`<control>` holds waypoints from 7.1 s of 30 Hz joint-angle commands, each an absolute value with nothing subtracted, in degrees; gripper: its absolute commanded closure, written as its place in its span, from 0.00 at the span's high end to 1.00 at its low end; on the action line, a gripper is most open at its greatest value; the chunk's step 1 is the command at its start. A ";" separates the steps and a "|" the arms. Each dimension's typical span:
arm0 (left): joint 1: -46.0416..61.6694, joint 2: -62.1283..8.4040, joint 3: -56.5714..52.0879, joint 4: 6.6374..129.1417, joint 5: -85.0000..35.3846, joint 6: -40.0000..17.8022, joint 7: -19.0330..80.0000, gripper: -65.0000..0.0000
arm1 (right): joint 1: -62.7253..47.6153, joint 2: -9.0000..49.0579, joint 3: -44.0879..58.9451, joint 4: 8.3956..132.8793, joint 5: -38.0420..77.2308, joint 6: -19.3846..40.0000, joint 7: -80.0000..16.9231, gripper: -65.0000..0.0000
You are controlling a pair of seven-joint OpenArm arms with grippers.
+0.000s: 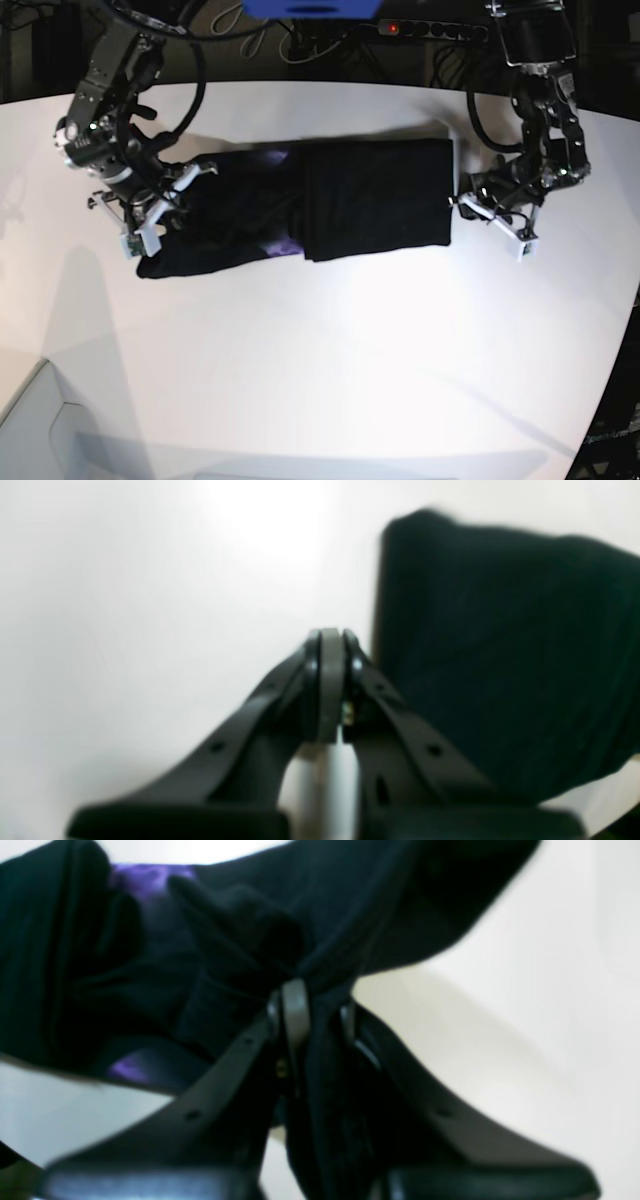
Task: Layout the t-shirt on the table in an organized manner, then fold the t-shirt properly
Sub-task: 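Release the left gripper and regrasp the strip end with the right gripper, then fold the strip end with the right gripper over onto the folded stack, then grasp the folded stack edges with both grippers and square it, then press and tuck the folded stack edge with the left gripper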
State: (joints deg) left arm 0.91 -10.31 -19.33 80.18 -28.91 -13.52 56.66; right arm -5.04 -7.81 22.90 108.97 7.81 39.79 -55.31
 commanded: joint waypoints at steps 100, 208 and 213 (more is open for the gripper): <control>8.66 -12.79 -38.99 100.70 -28.53 -22.99 70.46 0.01 | 0.04 -3.82 -8.57 89.45 8.75 40.00 -40.04 0.63; -15.52 0.31 -5.23 73.89 -20.26 -33.54 66.95 0.00 | -12.44 -1.45 24.92 110.02 9.71 40.00 -40.84 0.63; -23.52 -2.07 13.14 73.80 -17.27 -33.54 66.86 0.00 | -14.37 -1.36 31.52 110.02 16.31 40.00 -40.84 0.63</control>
